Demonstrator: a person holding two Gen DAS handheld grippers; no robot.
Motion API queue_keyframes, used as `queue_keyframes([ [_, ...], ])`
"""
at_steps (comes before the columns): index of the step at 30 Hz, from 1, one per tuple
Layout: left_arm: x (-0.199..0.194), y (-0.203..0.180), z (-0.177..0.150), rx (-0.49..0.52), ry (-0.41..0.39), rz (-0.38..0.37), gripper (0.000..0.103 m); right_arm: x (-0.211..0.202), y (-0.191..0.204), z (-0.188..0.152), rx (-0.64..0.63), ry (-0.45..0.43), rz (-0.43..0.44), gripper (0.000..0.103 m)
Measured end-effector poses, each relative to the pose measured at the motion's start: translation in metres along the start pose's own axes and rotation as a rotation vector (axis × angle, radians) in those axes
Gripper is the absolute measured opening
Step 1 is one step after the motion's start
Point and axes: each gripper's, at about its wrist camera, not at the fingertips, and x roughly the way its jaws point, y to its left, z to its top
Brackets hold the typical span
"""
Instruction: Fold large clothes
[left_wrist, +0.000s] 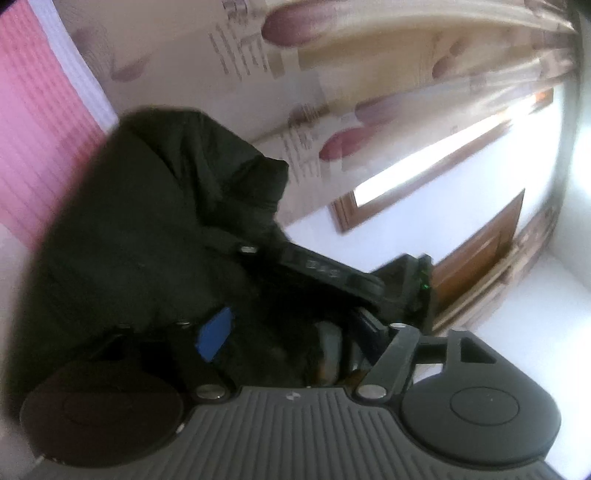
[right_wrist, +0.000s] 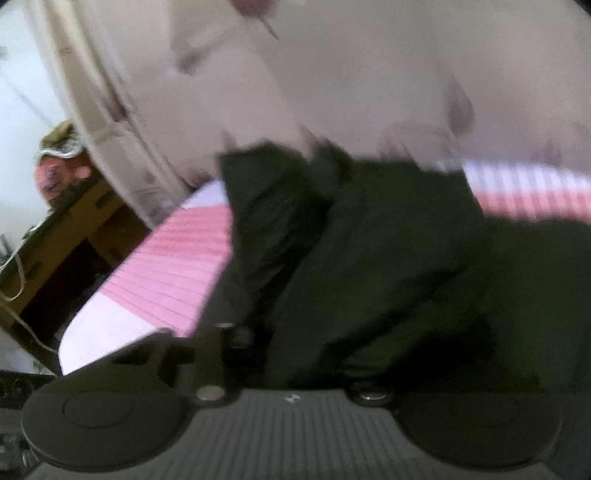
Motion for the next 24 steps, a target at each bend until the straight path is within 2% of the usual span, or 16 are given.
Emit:
queue_keyframes([
  [2,-0.025,-0.007,0.003,0.045,-0.048,0.087,0.100,-0.012,0.003,0.014,-0.007,-0.032,0.016,0.018],
  [4,-0.044,-0.009,0.002,0.084,-0.102,0.184,0.101,-0.026,0.003,0.027,-0.012,-0.069,0.028,0.016],
  [8,-0.054,0.000,-0.003,0.068,-0.076,0.309,0.102,-0.055,-0.012,0.044,-0.012,-0.119,0.009,0.015],
  [12,-0.042,0.007,-0.011,0.030,-0.035,0.335,0.102,-0.097,-0.050,0.052,0.032,-0.189,-0.037,0.014],
  [15,-0.017,-0.003,-0.015,0.076,-0.001,0.336,0.102,-0.125,-0.085,0.049,0.085,-0.234,-0.081,0.014],
  [18,0.007,-0.018,-0.021,0.169,0.049,0.333,0.102,-0.150,-0.120,0.039,0.131,-0.274,-0.109,0.014],
  [21,0.031,-0.027,-0.028,0.236,0.078,0.335,0.102,-0.161,-0.149,0.026,0.172,-0.289,-0.130,0.014],
  [24,0.049,-0.029,-0.033,0.249,0.103,0.341,0.102,-0.162,-0.179,0.002,0.202,-0.277,-0.150,0.014],
])
